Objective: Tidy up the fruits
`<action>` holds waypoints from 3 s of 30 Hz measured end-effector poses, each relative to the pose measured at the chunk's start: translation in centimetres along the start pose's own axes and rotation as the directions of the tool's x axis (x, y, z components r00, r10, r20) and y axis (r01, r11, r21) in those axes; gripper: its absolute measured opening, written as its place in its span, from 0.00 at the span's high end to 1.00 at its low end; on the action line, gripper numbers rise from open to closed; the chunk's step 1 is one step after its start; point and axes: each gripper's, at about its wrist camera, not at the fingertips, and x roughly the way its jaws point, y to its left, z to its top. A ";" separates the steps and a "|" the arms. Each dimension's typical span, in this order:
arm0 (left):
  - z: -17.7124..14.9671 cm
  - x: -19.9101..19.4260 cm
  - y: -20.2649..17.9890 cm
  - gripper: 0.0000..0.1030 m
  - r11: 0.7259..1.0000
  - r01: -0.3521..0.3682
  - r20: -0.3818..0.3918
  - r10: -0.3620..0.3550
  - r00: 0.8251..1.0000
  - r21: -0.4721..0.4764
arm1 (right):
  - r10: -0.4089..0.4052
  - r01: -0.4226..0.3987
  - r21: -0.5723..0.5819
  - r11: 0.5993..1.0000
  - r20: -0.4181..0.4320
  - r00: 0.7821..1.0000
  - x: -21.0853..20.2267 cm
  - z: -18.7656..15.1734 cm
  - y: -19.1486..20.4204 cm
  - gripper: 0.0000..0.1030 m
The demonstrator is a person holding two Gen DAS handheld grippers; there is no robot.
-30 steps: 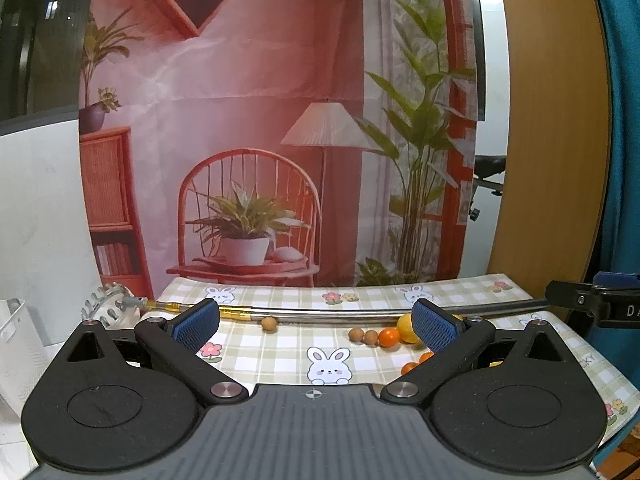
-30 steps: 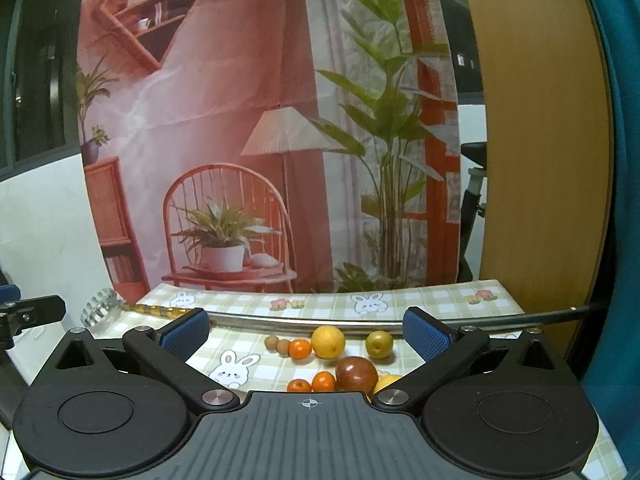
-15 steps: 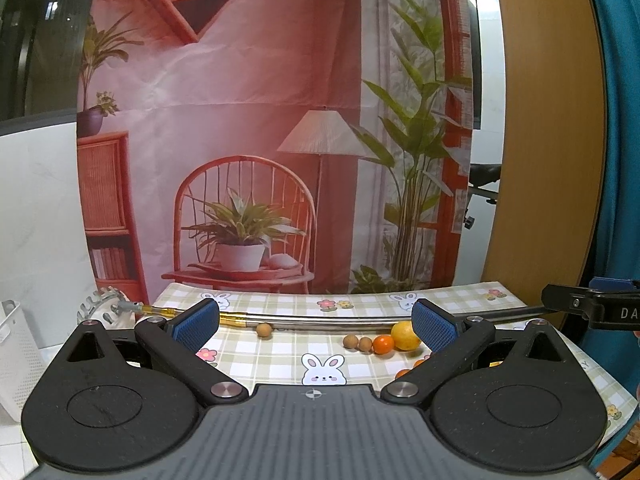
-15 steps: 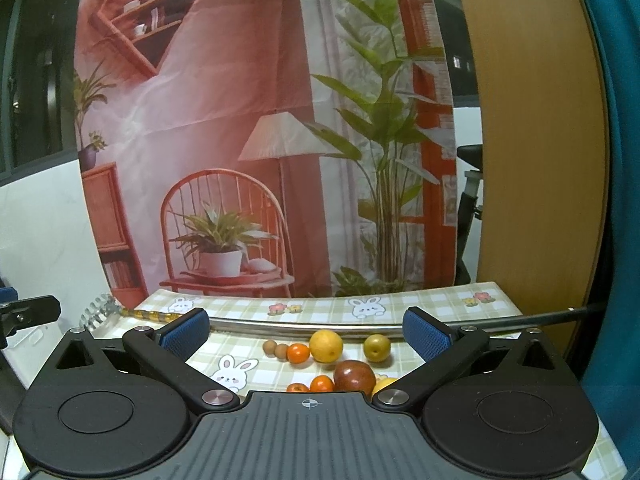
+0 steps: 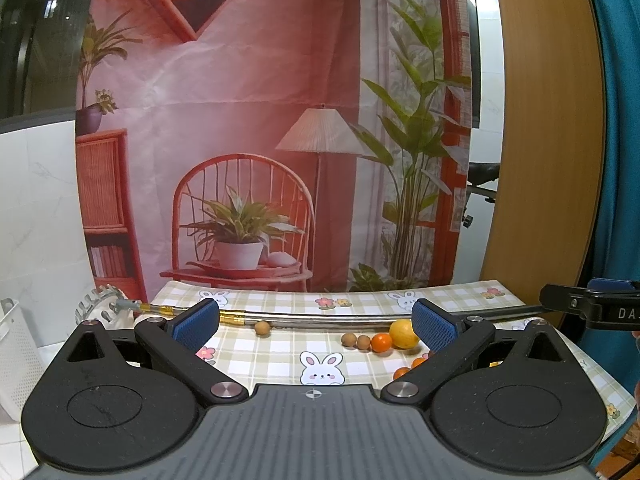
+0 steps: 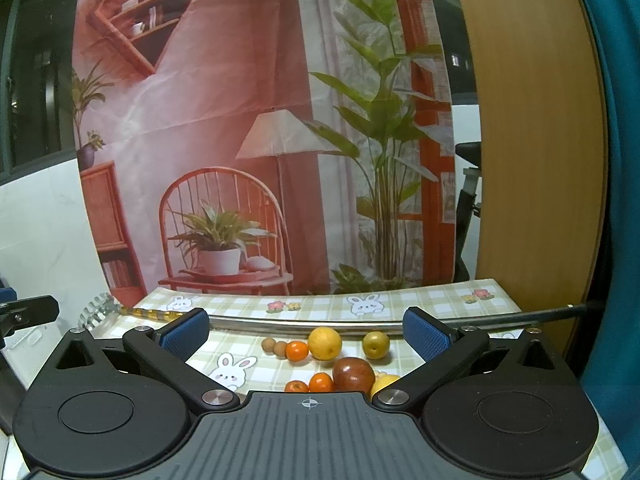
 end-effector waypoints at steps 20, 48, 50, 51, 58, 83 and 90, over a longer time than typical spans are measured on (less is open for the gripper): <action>0.1 0.2 0.1 0.00 1.000 0.004 -0.012 -0.004 1.000 -0.006 | 0.000 0.000 0.001 1.000 0.000 1.000 0.0 -0.1 0.0 0.00; -0.4 10.0 8.9 0.03 0.974 -0.132 -0.201 0.095 0.975 -0.183 | -0.073 0.072 -0.018 0.997 -0.082 0.994 9.8 -1.1 -4.2 0.00; -0.4 11.7 9.2 0.08 0.976 -0.134 -0.222 0.095 0.970 -0.171 | -0.060 0.060 -0.007 0.998 -0.103 0.993 11.1 -1.4 -4.5 0.00; -0.6 12.2 9.2 0.13 0.978 -0.132 -0.232 0.093 0.968 -0.161 | -0.053 0.053 -0.003 0.999 -0.109 0.993 11.7 -1.5 -4.6 0.00; -1.4 18.4 9.8 0.48 0.991 -0.068 -0.268 0.034 0.963 -0.118 | -0.047 0.045 -0.015 0.999 -0.164 0.985 15.4 -3.2 -4.8 0.01; -6.7 38.8 10.8 0.62 0.989 -0.057 -0.445 -0.010 0.896 -0.138 | -0.034 0.052 0.060 0.997 -0.269 0.962 22.4 -6.2 -7.9 0.01; -7.0 39.7 11.1 0.71 0.988 -0.063 -0.458 -0.010 0.889 -0.143 | -0.019 0.043 0.083 0.996 -0.267 0.964 23.0 -6.8 -8.6 0.02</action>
